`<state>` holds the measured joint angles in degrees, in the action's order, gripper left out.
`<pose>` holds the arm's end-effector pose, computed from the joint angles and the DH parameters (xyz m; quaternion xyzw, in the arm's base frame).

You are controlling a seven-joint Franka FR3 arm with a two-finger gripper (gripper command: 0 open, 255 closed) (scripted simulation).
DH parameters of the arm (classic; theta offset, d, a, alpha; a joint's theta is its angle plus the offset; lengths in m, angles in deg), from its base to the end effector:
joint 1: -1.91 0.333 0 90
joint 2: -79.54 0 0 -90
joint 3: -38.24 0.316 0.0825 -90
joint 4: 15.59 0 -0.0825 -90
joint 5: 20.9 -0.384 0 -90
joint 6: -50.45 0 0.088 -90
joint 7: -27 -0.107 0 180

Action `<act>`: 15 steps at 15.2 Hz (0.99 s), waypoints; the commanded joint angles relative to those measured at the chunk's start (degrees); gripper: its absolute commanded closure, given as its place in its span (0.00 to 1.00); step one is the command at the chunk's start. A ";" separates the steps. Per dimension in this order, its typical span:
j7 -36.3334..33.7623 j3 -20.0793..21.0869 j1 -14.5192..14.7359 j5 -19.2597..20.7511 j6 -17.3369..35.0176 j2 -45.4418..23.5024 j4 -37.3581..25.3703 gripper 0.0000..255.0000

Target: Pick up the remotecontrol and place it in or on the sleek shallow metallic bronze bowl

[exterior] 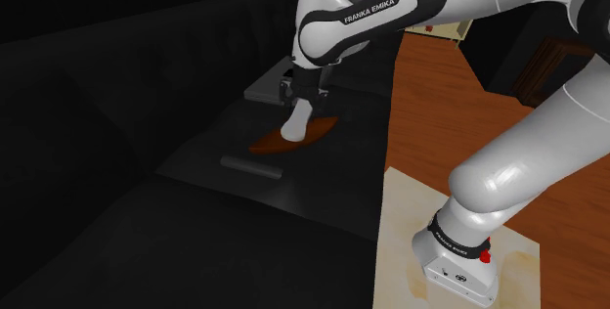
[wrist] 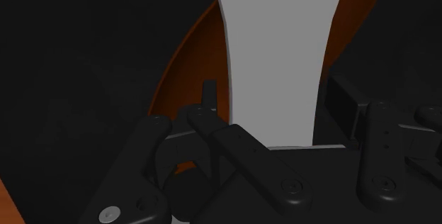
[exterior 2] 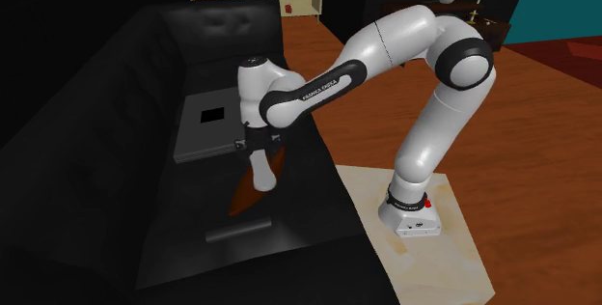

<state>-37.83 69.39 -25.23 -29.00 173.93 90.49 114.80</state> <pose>0.4923 0.0456 0.4275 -0.8409 0.5406 -0.0135 0.0220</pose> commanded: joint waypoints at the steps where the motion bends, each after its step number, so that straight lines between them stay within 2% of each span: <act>1: -0.21 0.24 -0.03 0.27 1.80 -0.74 1.07 1.00; 6: -1.08 0.91 -0.17 1.43 6.61 -3.31 3.55 1.00; 14: -1.08 0.90 -0.16 1.43 6.61 -3.31 3.55 1.00; 15: -1.09 0.90 -0.16 1.43 6.61 -3.30 3.56 0.00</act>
<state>-38.92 70.29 -25.39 -27.57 180.53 87.18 118.36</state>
